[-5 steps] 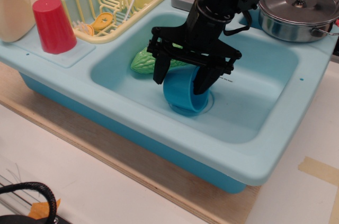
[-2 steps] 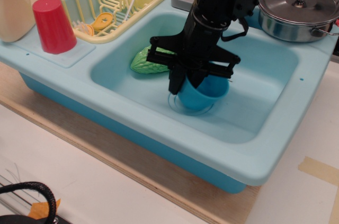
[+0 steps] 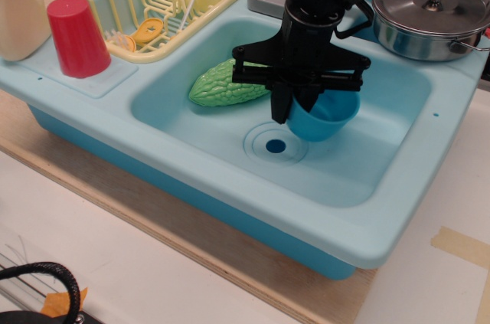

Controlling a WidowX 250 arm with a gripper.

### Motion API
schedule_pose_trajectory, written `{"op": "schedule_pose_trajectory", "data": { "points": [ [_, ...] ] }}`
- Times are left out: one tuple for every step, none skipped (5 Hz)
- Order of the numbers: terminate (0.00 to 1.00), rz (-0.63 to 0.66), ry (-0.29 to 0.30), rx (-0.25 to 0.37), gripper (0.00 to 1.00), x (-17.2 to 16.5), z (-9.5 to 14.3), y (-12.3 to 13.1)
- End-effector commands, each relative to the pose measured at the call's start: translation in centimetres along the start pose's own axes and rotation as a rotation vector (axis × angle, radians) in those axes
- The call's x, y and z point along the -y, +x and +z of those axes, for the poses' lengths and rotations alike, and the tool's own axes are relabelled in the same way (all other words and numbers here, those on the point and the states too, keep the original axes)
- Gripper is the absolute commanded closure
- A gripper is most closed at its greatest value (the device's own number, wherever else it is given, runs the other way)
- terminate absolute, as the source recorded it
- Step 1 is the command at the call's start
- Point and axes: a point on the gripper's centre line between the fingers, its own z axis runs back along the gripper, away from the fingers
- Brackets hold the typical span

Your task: Flip cup upright

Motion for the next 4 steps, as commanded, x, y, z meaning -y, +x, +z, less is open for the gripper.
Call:
{"op": "schedule_pose_trajectory", "data": {
  "points": [
    [0.00,-0.018,-0.197,-0.003,0.00,0.72,0.19,1.12],
    [0.00,0.063,-0.383,-0.046,0.00,0.52,-0.35,0.82],
    [0.00,0.009,-0.445,-0.131,0.00,0.77,-0.54,0.78],
    [1.00,-0.053,-0.486,-0.192,0.00,1.17,-0.33,1.33]
  ]
}}
